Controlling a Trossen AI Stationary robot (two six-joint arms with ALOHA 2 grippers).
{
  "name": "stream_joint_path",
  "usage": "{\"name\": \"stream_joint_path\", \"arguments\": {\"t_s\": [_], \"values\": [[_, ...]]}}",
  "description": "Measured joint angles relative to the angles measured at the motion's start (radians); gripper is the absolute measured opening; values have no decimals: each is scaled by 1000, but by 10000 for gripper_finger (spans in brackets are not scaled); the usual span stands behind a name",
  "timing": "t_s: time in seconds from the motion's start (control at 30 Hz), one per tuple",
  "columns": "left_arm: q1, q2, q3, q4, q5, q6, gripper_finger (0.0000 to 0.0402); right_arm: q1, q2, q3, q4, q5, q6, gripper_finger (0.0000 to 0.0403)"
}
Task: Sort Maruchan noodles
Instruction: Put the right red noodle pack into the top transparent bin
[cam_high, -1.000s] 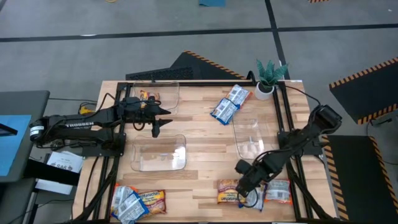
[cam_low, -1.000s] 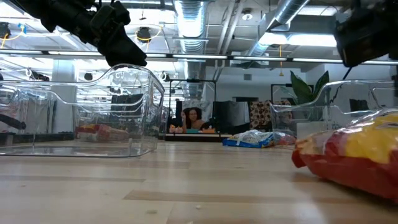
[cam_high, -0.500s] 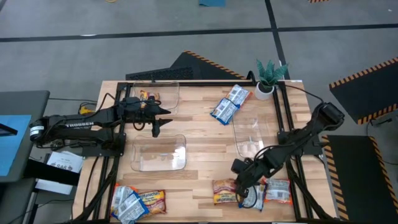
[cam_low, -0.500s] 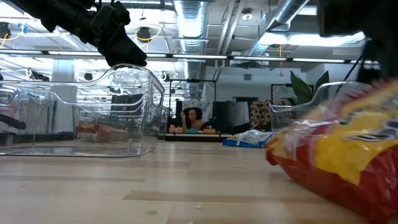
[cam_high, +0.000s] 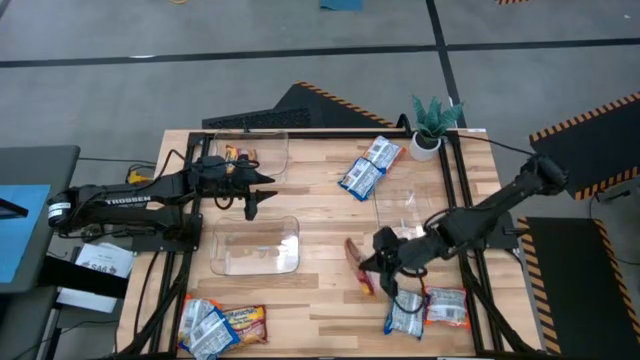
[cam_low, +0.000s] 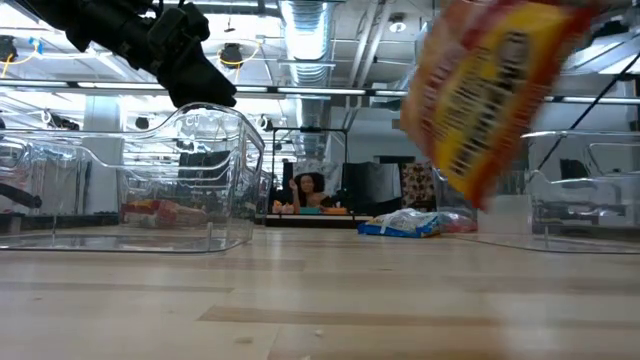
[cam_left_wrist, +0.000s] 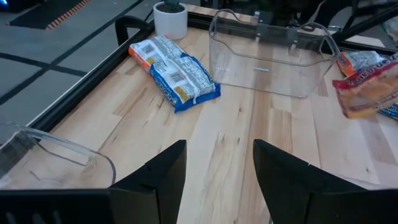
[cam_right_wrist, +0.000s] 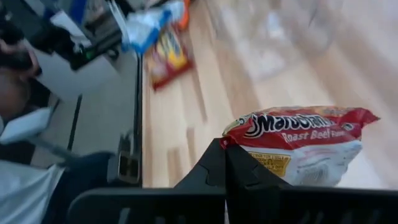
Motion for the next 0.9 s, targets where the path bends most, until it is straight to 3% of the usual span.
{"name": "stream_joint_path", "arguments": {"t_s": [0.17,0.33,0.47,0.9], "values": [[0,0,0,79,46,-1,174,-113,-21,1,66,-1,-160,7],[-1,-8,1,401,255,-18,174,-242,-21,48,77,-27,-308,7],[0,-38,1,572,295,-15,174,-344,5,97,122,-32,-421,7],[0,-163,1,478,295,16,174,-656,250,289,274,-150,-548,7]]}}
